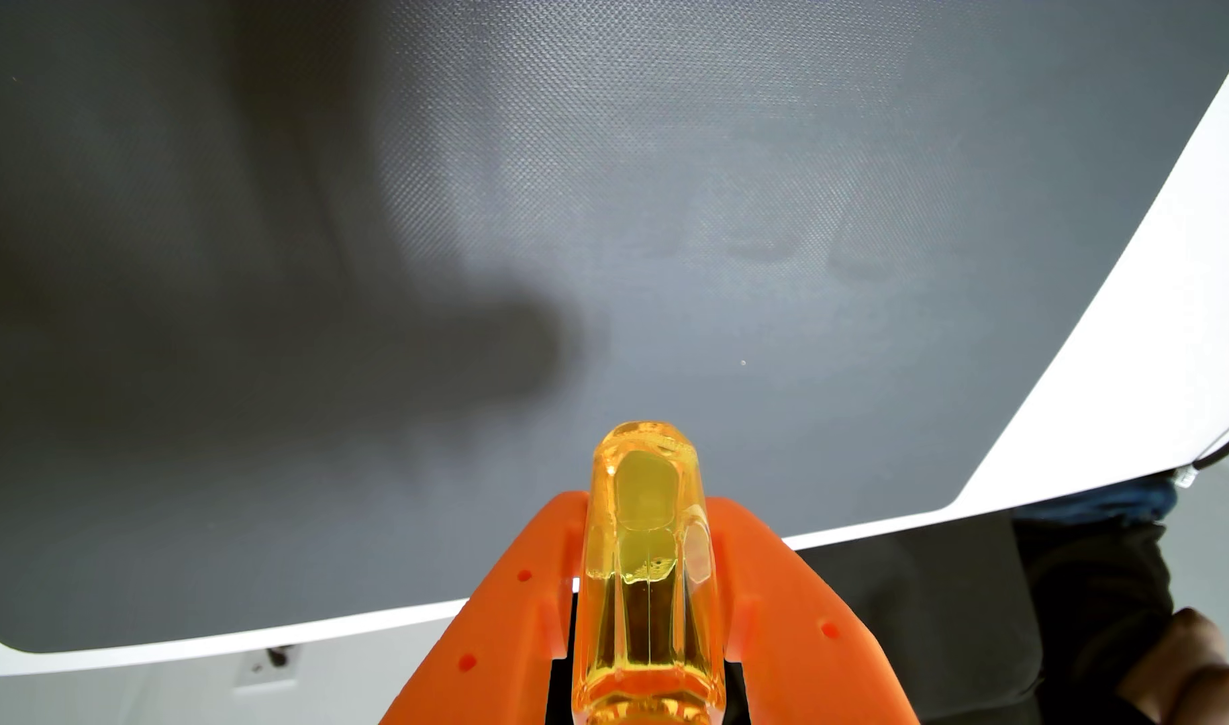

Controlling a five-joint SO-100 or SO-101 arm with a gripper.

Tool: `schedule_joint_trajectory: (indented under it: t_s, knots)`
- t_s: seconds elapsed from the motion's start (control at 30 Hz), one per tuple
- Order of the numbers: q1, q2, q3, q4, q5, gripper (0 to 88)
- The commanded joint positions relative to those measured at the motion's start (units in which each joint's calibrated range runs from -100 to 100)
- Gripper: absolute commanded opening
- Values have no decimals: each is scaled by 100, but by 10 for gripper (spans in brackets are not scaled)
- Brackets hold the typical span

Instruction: Grab the eyedrops

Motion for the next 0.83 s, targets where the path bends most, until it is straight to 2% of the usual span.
schedule_joint_trajectory:
  t_s: [0.0, 0.8]
  knots:
    - [-27, -206, -270, -21, -21, 8]
    - [-27, -156, -270, -30, -21, 9]
